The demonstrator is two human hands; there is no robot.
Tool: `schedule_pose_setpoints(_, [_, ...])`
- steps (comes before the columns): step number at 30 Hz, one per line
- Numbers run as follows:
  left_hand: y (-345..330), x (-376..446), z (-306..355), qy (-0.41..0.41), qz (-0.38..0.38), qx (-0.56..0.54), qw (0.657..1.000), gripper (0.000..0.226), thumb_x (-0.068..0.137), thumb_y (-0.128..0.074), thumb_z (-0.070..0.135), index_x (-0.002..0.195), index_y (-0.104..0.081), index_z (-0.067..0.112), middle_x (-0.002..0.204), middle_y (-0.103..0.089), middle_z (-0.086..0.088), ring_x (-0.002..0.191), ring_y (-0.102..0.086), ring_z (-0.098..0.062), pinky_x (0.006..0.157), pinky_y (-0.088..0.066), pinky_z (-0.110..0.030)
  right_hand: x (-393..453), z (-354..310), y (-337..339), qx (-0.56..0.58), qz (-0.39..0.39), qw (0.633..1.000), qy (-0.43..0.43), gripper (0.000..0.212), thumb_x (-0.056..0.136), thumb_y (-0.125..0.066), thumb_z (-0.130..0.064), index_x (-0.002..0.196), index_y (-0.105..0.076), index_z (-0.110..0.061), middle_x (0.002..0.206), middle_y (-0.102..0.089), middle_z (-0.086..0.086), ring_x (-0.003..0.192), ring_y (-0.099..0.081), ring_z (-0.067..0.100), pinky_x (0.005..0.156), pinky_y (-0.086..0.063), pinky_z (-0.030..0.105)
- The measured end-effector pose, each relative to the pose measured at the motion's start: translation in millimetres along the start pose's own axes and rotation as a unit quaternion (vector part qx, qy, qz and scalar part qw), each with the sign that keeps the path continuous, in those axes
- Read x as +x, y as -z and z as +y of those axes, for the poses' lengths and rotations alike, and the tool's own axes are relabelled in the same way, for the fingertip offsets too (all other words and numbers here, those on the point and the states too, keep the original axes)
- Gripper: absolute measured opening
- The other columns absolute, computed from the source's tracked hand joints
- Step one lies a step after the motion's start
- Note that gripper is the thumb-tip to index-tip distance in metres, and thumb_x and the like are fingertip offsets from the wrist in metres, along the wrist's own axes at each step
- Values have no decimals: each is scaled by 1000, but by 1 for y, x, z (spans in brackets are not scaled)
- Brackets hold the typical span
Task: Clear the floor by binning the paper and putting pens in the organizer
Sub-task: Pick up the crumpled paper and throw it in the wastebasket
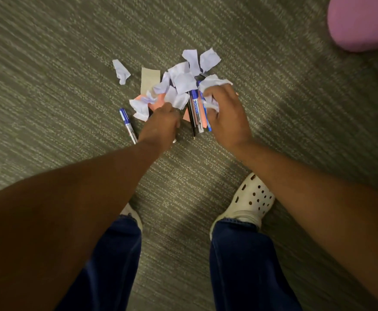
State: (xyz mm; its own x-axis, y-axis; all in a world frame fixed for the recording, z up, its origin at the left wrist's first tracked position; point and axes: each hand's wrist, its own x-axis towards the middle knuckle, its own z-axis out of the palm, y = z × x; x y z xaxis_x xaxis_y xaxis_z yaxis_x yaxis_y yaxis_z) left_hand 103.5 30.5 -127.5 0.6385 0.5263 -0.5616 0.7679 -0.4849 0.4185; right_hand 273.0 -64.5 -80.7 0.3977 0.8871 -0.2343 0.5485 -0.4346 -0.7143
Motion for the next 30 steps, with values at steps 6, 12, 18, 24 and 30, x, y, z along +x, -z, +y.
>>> schedule_pose_setpoints(6, [19,2,-24,163,194,-142,957,20,92,-43,-3,108,-55,0,117,-58,-23,101,-58,-39,77,-37,-35,75,-29,-32,-177,-136,974,32,67,94,-51,1,155,-44,-25,141,-45,17,121,-53,35,95,-50,46])
schedule_pose_setpoints(12, [35,6,-59,148,128,-134,971,48,93,-57,14,137,-41,3,127,-57,-26,109,-59,-46,78,-45,-44,83,-23,-66,-340,-239,909,32,85,85,-71,-29,159,-30,-29,166,-17,15,144,-28,44,97,-52,49])
schedule_pose_setpoints(18, [39,33,-66,117,63,-67,989,89,76,-81,49,144,-38,11,141,-50,-17,125,-55,-37,89,-47,-41,77,-22,-78,-379,-223,897,47,76,85,-75,-13,150,-40,-31,167,-20,12,139,-35,45,96,-52,49])
schedule_pose_setpoints(24, [48,52,-59,119,76,-99,985,50,93,-71,33,136,-59,10,134,-65,-14,125,-60,-33,101,-48,-41,82,-26,-73,-321,-177,926,96,46,91,-56,5,131,-60,-16,150,-42,15,124,-48,41,93,-50,49])
schedule_pose_setpoints(30, [52,41,-63,159,125,-183,962,22,94,-63,22,106,-63,4,107,-68,-20,98,-65,-32,79,-45,-29,84,-30,-52,-75,-44,996,37,22,85,-52,8,97,-71,6,108,-65,24,100,-64,35,81,-47,36])
